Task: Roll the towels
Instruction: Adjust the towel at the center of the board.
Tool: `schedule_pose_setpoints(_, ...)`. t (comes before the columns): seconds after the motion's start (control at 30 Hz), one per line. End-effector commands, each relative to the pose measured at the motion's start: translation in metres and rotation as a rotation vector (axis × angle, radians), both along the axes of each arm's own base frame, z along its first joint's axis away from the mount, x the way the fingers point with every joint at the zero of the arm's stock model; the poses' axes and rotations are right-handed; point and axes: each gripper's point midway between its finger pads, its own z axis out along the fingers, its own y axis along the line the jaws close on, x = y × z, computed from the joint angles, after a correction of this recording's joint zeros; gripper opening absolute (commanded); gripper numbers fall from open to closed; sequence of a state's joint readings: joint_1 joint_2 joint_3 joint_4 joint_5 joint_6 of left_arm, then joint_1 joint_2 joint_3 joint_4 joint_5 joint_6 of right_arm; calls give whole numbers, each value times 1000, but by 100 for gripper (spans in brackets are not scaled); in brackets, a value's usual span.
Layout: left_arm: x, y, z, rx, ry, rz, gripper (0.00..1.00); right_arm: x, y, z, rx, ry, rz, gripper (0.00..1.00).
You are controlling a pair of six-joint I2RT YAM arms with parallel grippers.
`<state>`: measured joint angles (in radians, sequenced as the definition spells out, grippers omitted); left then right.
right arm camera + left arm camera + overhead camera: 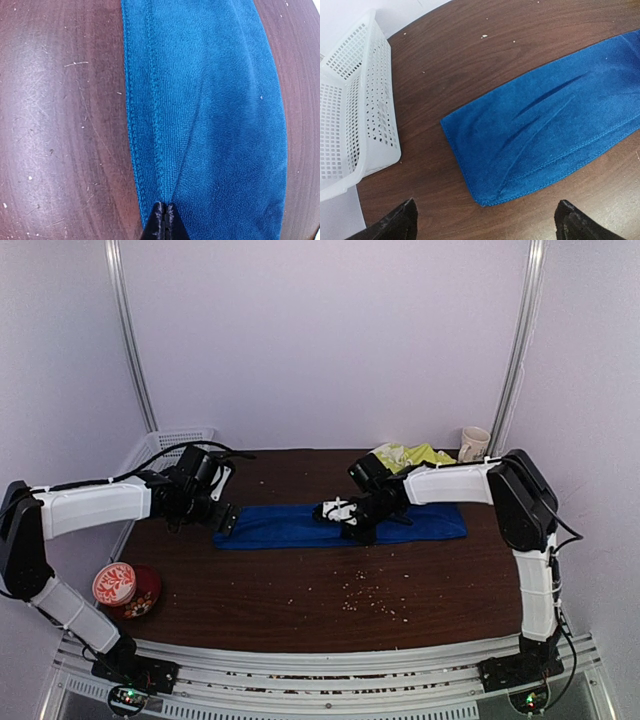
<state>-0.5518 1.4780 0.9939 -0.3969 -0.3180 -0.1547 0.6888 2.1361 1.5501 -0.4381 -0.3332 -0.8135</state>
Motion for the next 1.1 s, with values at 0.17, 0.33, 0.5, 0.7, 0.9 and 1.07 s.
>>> schedule_pose_setpoints(0.17, 2, -7, -2, -2, 0, -34, 98, -13, -16, 7, -33, -2, 0, 0)
schedule_pose_setpoints(0.33, 1, -7, -8, 11, 18, -36, 98, -11, -18, 2, -55, 5, -8, 10)
schedule_pose_setpoints(0.5, 5, 2, -14, 45, 17, 11, 98, -11, -13, 22, -29, 16, 4, 26)
schedule_pose_setpoints(0.7, 17, 6, -27, 21, 26, 74, 98, 3, -17, 67, 62, -2, -57, 39)
schedule_pose_setpoints(0.9, 26, -3, -35, -14, 25, 71, 98, 1, -22, 93, 157, -43, -91, 39)
schedule_pose_setpoints(1.07, 37, 2, -38, -82, 34, 92, 98, -3, 14, 107, 279, -70, -40, 35)
